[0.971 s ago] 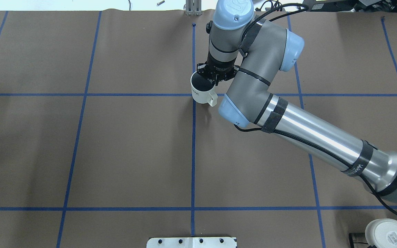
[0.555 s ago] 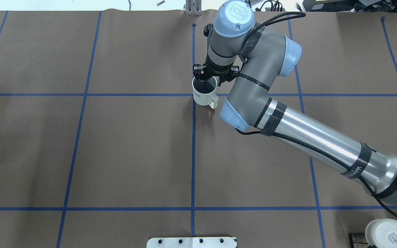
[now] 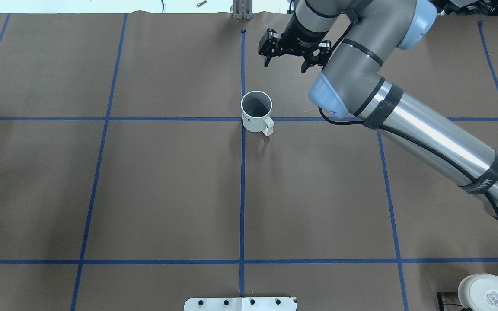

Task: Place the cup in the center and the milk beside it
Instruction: 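Open the right gripper and lift it away from the mug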

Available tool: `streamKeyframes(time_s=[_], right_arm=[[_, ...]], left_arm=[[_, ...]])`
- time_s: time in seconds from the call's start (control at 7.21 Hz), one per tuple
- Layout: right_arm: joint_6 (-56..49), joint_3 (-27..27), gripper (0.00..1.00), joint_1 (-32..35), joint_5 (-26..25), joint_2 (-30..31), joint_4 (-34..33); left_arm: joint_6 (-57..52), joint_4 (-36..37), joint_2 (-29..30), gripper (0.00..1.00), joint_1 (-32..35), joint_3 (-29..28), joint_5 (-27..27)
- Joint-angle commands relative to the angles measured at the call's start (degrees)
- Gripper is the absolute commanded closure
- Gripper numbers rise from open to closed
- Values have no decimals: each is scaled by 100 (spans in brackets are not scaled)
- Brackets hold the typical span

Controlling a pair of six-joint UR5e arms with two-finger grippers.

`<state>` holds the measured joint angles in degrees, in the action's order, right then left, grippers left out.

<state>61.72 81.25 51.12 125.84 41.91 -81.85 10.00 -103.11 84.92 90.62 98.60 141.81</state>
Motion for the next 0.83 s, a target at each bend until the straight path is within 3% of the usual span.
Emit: streamKeyframes(time_s=[0.0, 0.14, 0.42, 0.69], right_arm=[[-89, 521, 0, 310, 142, 596, -32], [-90, 601, 0, 363, 143, 747, -32], [-90, 847, 0, 399, 143, 1019, -32], [-81, 1041, 0, 399, 143, 1205, -32]], left_arm=[[-68, -34, -571, 2, -35, 719, -30], [-156, -191, -791, 2, -192, 879, -39], [-156, -1382, -1292, 2, -841, 907, -571], [-156, -1965, -1583, 2, -1141, 915, -733]])
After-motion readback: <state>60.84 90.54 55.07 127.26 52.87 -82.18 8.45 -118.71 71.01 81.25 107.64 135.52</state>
